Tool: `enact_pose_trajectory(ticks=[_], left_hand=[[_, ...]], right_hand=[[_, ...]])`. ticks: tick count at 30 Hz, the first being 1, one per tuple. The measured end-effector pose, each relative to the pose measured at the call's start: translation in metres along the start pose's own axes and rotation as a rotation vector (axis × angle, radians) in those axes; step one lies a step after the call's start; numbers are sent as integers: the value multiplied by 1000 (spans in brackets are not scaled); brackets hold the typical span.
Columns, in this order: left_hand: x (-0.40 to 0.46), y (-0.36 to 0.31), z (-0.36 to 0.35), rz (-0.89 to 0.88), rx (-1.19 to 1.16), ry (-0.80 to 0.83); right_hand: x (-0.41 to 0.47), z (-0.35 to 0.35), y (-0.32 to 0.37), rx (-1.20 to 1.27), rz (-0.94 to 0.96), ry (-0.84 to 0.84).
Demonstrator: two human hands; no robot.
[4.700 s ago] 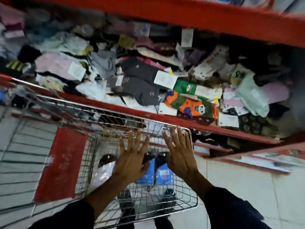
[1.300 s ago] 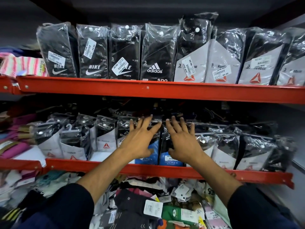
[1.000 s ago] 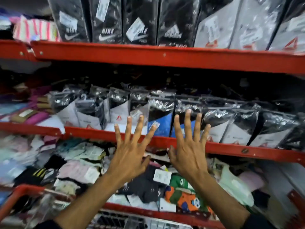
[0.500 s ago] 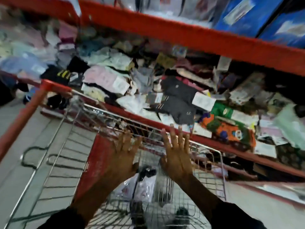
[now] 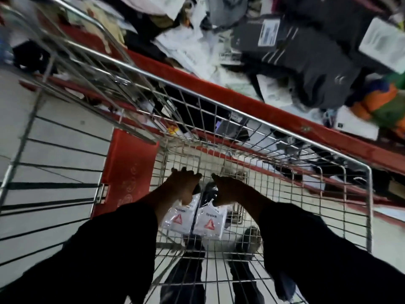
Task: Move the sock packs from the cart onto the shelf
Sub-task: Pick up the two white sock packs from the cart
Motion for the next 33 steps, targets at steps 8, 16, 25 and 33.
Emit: enact_pose_trajectory(ticks=[8,16,25,33], left_hand=[[18,-5,-1,-50,94,-5],[-32,0,-14,-130,-74,45],[-148,7,82,-68,-60,-369],[-323,29,228,1,-100,-676]], right_hand=[[-3,7,8,-134,-15,89],[-47,-2,25,31,31,-164],[-155,80,83,-64,186,-570],[-334,220,161,-225,215,-857]])
Point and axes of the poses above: each hand's wrist, its own x-axis towards the middle knuckle, its own z-axis out of the back of the hand, y = z × x, the point moved 8 cm from there along x, towards the middle knuckle, and after that the axes turned 12 degrees about z, right-handed, at the moved point
